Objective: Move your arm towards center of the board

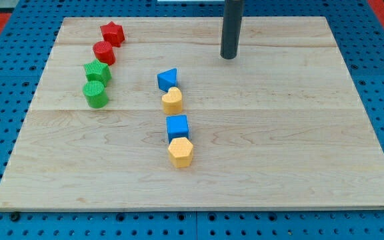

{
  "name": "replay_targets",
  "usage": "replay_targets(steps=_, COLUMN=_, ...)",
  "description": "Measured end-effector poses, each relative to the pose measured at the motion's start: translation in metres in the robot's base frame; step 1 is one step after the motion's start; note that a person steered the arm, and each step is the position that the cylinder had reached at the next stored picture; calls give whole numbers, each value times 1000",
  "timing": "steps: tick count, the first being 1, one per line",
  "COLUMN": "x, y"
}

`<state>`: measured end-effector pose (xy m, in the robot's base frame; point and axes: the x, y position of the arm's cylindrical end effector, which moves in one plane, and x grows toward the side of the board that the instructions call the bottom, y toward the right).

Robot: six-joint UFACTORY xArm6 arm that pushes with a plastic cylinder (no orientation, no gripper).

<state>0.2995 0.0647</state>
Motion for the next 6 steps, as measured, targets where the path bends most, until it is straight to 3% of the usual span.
replay_targets(steps=1, x=-22, y=-9)
replay_targets(steps=3, x=-19, y=-20)
replay_targets(steps=4, x=19, y=-48)
replay_targets(steps=6, x=27, y=-68)
